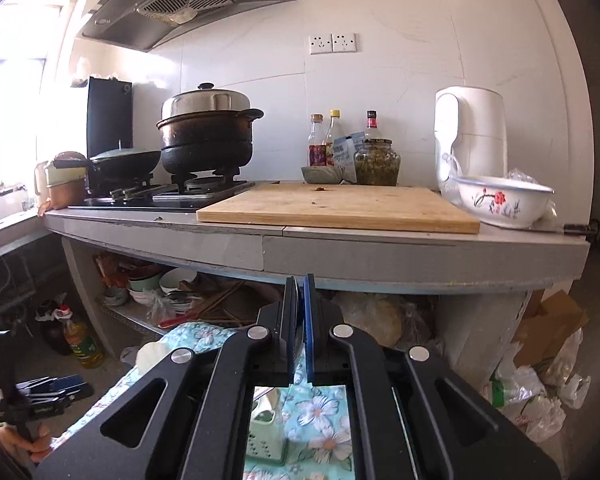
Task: Organize utensils
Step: 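Lower the metal spoon into the green holder and open the right tool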
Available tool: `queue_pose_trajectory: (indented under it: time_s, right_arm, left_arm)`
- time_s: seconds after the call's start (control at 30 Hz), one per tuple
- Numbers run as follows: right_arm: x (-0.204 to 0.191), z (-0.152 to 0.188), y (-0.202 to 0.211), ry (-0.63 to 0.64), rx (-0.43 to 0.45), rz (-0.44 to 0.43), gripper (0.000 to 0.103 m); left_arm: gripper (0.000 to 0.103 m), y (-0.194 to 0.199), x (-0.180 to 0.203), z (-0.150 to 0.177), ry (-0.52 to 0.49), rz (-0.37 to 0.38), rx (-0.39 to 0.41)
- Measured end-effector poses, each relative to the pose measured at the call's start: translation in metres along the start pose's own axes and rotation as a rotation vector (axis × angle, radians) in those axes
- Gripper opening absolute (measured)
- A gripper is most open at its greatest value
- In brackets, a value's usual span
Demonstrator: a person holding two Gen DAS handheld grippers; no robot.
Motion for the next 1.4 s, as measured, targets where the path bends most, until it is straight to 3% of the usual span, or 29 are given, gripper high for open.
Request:
queue_pose_trajectory:
  time_s: [0.13,0.33,0.53,0.77,0.97,1.27,1.4]
  right_arm:
    - [-0.001,-0.006,-0.035,0.045,-0.012,0.054,0.004]
    - [-0.009,0.013,-0.077,0.102,-0.049,0.082,0.004]
    - [-0.031,0.037,-0.086,0.219,-0.051,0.115,0.004]
    - [-0.043,0.03,-0.076,0.288,-0.012,0.134,0.004]
    - [-0.042,0.026,-0.069,0.23,-0.021,0.095,0.004]
    - [-0.044,0.041,-0.054,0.102,-0.103,-0.032,0.004]
    - [-0.05,0.051,-0.049,0.052,-0.152,-0.118,0.012]
  left_arm:
    - [0.061,0.013,-0.017,0.017,-0.004,-0.041,0.002]
    - [0.061,0.022,-0.044,0.033,0.034,-0.08,-0.018]
    - [0.061,0.026,-0.059,0.033,0.062,-0.095,-0.01]
    - [0.061,0.025,-0.056,0.03,0.058,-0.084,-0.001]
    - [0.061,0.025,-0.055,0.03,0.063,-0.078,-0.002]
    - [0.061,0.024,-0.055,0.031,0.066,-0.073,-0.004]
    - [0.061,0.026,-0.052,0.032,0.062,-0.069,-0.003]
Point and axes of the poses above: each gripper's, at about its wrist camera, not at the fingertips, and y roughly against the way its jaws point, x to its right, z to its underside, the point moved 8 cm from there along -y, roughly the way its jaws point, and after that the axes turned 3 degrees about -z, right-handed, at the moved point
